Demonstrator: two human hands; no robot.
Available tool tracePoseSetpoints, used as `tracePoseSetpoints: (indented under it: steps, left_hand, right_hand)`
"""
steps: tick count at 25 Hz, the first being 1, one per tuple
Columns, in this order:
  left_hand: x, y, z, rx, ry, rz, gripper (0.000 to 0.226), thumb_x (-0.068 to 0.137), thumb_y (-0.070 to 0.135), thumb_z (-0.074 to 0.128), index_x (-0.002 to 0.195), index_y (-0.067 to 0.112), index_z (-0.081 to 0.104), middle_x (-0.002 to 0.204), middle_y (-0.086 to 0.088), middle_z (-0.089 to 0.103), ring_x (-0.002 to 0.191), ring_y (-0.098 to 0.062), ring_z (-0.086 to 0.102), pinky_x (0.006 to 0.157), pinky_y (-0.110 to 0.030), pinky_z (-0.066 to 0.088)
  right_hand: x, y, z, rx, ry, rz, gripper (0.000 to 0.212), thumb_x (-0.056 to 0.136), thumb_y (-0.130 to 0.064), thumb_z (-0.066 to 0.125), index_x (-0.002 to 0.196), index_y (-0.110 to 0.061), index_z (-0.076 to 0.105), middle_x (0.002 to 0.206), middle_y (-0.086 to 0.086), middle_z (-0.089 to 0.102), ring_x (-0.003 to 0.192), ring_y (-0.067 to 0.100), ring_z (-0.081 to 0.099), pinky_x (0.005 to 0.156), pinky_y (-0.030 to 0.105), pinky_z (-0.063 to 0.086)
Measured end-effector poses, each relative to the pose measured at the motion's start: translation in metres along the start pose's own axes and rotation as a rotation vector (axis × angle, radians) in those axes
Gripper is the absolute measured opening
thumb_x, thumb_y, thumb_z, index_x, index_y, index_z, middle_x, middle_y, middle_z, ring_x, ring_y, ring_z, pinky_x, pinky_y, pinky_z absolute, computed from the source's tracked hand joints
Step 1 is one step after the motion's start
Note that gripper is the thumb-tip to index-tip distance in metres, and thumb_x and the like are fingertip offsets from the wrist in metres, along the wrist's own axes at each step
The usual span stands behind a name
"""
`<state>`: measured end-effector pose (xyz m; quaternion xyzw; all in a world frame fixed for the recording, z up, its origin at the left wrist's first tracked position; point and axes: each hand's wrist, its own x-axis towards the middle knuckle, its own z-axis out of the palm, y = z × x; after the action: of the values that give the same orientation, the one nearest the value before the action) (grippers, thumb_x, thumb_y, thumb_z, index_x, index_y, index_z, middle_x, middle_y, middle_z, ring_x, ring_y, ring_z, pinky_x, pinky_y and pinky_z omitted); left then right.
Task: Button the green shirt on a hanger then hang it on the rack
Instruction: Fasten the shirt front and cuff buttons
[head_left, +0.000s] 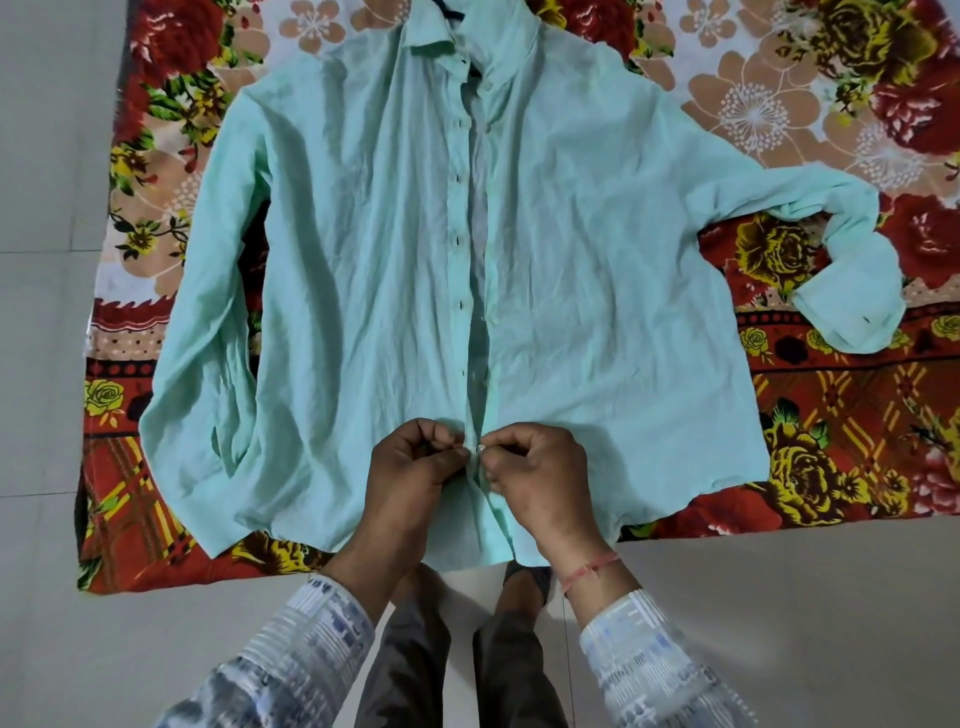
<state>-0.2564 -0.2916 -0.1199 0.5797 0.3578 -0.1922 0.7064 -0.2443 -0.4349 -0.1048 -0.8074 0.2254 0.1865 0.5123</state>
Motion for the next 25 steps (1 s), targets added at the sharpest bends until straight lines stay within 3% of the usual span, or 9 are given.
tracePoseSetpoints:
  steps: [3, 7, 11, 14, 16, 18, 21, 25]
  left_hand:
    - [0.001, -0.003, -0.002, -0.003, -0.033, 0.007, 0.029, 0.092, -0.013, 0.067, 0.079, 0.013, 0.071, 0.085, -0.013, 0.073, 0.083, -0.029, 0.069, 0.086, -0.044, 0.056]
    - [0.0, -0.002, -0.003, 0.037, -0.027, 0.029, 0.009, 0.089, -0.015, 0.073, 0.091, -0.007, 0.068, 0.081, -0.008, 0.078, 0.076, -0.017, 0.075, 0.072, -0.026, 0.061]
    - [-0.001, 0.003, 0.001, 0.091, -0.013, 0.05, 0.026, 0.08, -0.012, 0.084, 0.078, 0.008, 0.067, 0.075, 0.0, 0.074, 0.073, -0.011, 0.072, 0.069, -0.019, 0.057]
    - [-0.003, -0.002, 0.006, 0.185, 0.01, 0.1, 0.027, 0.079, -0.01, 0.085, 0.076, 0.009, 0.066, 0.074, -0.006, 0.074, 0.073, -0.012, 0.071, 0.07, -0.024, 0.059]
    - [-0.004, -0.005, 0.006, 0.215, 0.025, 0.11, 0.022, 0.079, -0.006, 0.087, 0.08, 0.006, 0.069, 0.083, -0.014, 0.078, 0.076, -0.016, 0.073, 0.075, -0.029, 0.062]
    - [-0.004, -0.004, 0.004, 0.228, 0.025, 0.106, 0.02, 0.08, 0.001, 0.09, 0.081, 0.007, 0.072, 0.085, -0.011, 0.079, 0.077, -0.014, 0.074, 0.076, -0.026, 0.061]
    - [-0.001, 0.002, 0.002, 0.285, -0.002, 0.113, 0.02, 0.082, 0.002, 0.089, 0.075, 0.014, 0.074, 0.077, -0.003, 0.077, 0.074, -0.012, 0.072, 0.074, -0.026, 0.06]
    - [0.008, 0.009, 0.0, 0.414, -0.021, 0.078, 0.021, 0.079, -0.001, 0.081, 0.076, 0.018, 0.075, 0.076, -0.004, 0.079, 0.077, -0.023, 0.079, 0.083, -0.048, 0.067]
  right_hand:
    - [0.001, -0.001, -0.002, 0.189, -0.05, 0.133, 0.018, 0.088, -0.002, 0.071, 0.083, -0.014, 0.082, 0.069, 0.012, 0.077, 0.063, 0.018, 0.073, 0.063, 0.03, 0.063]
    - [0.002, -0.001, -0.001, 0.23, -0.098, 0.152, 0.025, 0.088, 0.0, 0.069, 0.076, -0.019, 0.081, 0.067, 0.013, 0.075, 0.061, 0.017, 0.072, 0.062, 0.028, 0.061]
    - [0.007, 0.002, -0.005, 0.177, -0.134, 0.139, 0.02, 0.092, -0.004, 0.065, 0.083, -0.012, 0.081, 0.068, 0.007, 0.076, 0.066, 0.019, 0.074, 0.066, 0.029, 0.063]
    - [0.008, 0.007, -0.006, 0.017, -0.162, 0.057, 0.015, 0.093, -0.019, 0.073, 0.081, -0.017, 0.082, 0.071, 0.004, 0.077, 0.067, 0.021, 0.075, 0.072, 0.037, 0.065]
    - [0.01, 0.013, -0.003, -0.002, -0.125, 0.072, 0.014, 0.093, -0.018, 0.074, 0.08, -0.017, 0.079, 0.072, 0.006, 0.077, 0.064, 0.018, 0.073, 0.073, 0.046, 0.066]
    - [0.014, 0.02, 0.0, -0.014, -0.1, 0.074, 0.014, 0.093, -0.021, 0.072, 0.079, -0.017, 0.074, 0.075, 0.005, 0.076, 0.065, 0.015, 0.069, 0.073, 0.048, 0.065]
    - [0.019, 0.024, 0.0, 0.036, -0.128, 0.088, 0.014, 0.097, -0.017, 0.069, 0.083, -0.017, 0.069, 0.075, 0.003, 0.074, 0.063, 0.012, 0.064, 0.067, 0.041, 0.061]
    - [0.016, 0.022, -0.001, 0.001, -0.158, 0.066, 0.008, 0.096, -0.014, 0.073, 0.093, -0.02, 0.07, 0.087, -0.001, 0.078, 0.07, 0.012, 0.07, 0.071, 0.032, 0.06]
